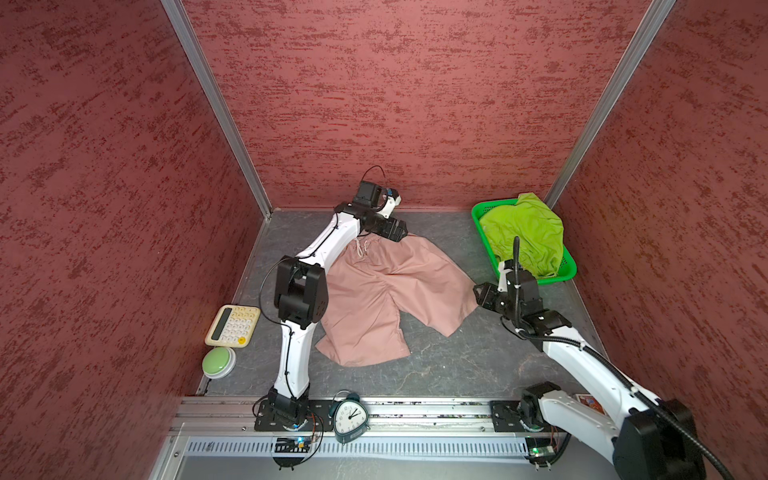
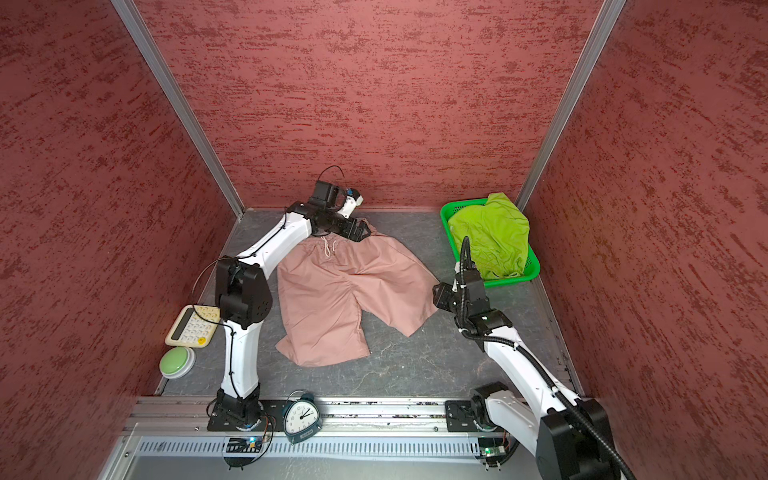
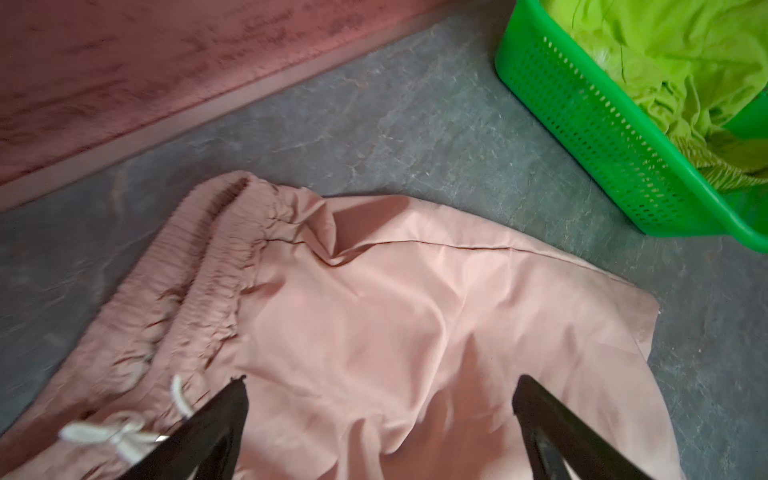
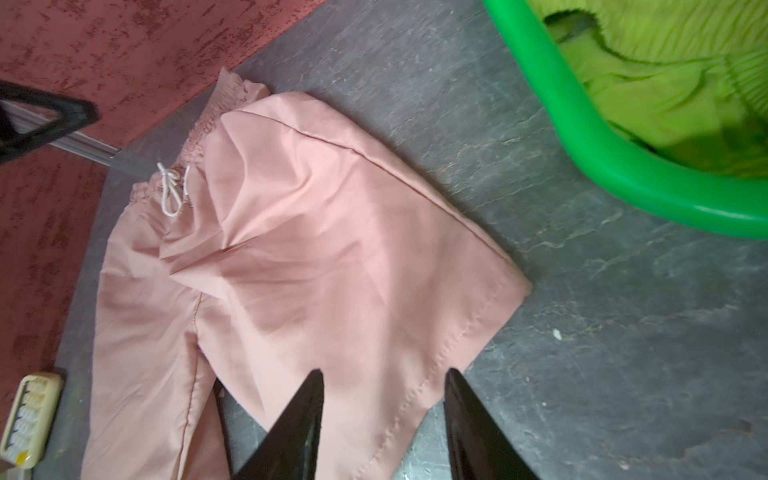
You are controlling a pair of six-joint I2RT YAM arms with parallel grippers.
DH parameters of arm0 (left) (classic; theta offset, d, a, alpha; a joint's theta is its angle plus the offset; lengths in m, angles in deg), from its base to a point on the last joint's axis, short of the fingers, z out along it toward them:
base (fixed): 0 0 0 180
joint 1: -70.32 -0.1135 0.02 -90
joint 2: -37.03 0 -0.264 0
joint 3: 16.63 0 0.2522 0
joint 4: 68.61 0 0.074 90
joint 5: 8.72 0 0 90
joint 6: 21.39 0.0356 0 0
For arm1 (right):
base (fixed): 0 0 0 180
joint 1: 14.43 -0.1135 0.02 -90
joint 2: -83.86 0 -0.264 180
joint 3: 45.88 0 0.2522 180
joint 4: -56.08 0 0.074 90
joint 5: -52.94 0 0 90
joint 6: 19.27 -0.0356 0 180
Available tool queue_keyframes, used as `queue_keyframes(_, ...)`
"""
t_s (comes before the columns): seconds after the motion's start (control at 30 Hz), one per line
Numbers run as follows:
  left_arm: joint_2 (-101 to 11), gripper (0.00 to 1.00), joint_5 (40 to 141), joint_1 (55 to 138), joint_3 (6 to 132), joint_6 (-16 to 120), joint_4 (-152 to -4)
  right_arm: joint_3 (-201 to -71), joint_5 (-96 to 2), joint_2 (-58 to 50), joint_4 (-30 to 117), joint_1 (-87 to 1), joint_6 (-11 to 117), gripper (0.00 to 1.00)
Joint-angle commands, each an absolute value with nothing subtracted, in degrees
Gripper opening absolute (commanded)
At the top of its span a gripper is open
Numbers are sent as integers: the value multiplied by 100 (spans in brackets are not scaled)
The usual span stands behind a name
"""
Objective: Fold and stack the shorts
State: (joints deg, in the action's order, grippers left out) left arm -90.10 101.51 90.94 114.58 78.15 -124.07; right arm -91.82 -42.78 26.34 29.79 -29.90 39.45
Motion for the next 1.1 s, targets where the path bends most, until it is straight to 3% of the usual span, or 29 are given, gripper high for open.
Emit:
queue_keyframes(0.0,-9807,99,10569,9036,12005,7969,-12655,-8985,-4535,2871,3183,-3028,3893,48)
queue_keyframes(0.23,-10702,99,11012,8957,12959,7767,-12984,-8750,-4915,2960,3564,-3111,3715,48)
queue_keyframes(0.47,-11477,99,10310,8681,13926,7345,-13725,-9045,-5324,2407,3237,-3414,3931,52)
queue_keyframes(0.67,-11511,99,10031,8065,13864,6708,-13835,-9544,-5418,1513,2930,-4620,4802,55)
queue_keyframes(0.9,-11353,99,10234,7689,13577,6589,-13763,-10005,-5938,226,3626,-5931,5204,60)
queue_keyframes(1.07,-11274,99,9999,7651,13470,6590,-13861,-10370,-5247,-743,3695,-6312,5260,64)
